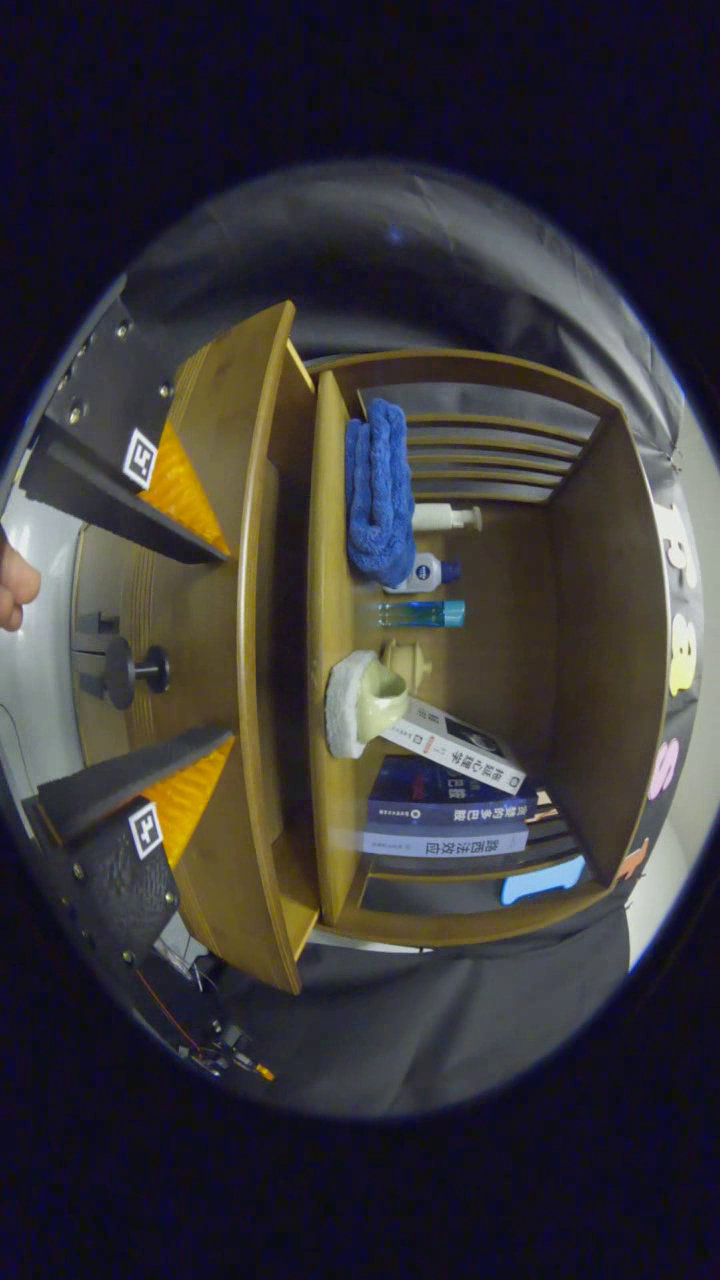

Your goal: Pull open the drawer, take out the items inside it, and place them on the countertop above the cabinet.

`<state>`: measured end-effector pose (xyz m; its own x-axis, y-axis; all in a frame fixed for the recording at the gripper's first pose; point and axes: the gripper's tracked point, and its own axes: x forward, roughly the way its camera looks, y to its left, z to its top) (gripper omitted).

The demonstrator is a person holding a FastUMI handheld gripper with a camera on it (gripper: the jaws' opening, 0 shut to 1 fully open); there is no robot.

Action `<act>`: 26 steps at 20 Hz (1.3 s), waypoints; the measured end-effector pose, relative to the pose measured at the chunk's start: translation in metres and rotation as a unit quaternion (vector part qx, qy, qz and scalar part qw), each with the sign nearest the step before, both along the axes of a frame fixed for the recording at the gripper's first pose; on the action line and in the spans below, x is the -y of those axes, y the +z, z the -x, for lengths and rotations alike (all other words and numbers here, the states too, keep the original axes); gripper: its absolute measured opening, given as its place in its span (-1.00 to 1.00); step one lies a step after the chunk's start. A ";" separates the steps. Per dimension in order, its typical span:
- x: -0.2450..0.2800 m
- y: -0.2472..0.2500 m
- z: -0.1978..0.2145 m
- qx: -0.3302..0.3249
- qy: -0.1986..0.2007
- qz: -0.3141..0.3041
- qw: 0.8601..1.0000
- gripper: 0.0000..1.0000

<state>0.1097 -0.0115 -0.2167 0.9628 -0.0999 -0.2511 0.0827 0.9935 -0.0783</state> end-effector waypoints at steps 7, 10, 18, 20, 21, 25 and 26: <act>0.002 -0.004 -0.039 0.001 -0.001 -0.010 1.000 0.96; 0.000 -0.007 -0.050 0.000 -0.001 -0.017 1.000 0.96; 0.002 -0.011 -0.067 -0.008 0.002 -0.011 1.000 0.96; 0.002 -0.013 -0.069 -0.007 0.003 -0.017 1.000 0.96; 0.003 -0.013 -0.069 -0.005 0.003 -0.020 1.000 0.96; 0.000 -0.014 -0.068 -0.014 0.004 -0.022 1.000 0.97; -0.005 -0.013 -0.066 -0.021 0.012 -0.023 0.999 0.97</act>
<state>0.1761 -0.0062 -0.2294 0.9534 -0.0643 -0.2947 0.0561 0.9978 -0.0362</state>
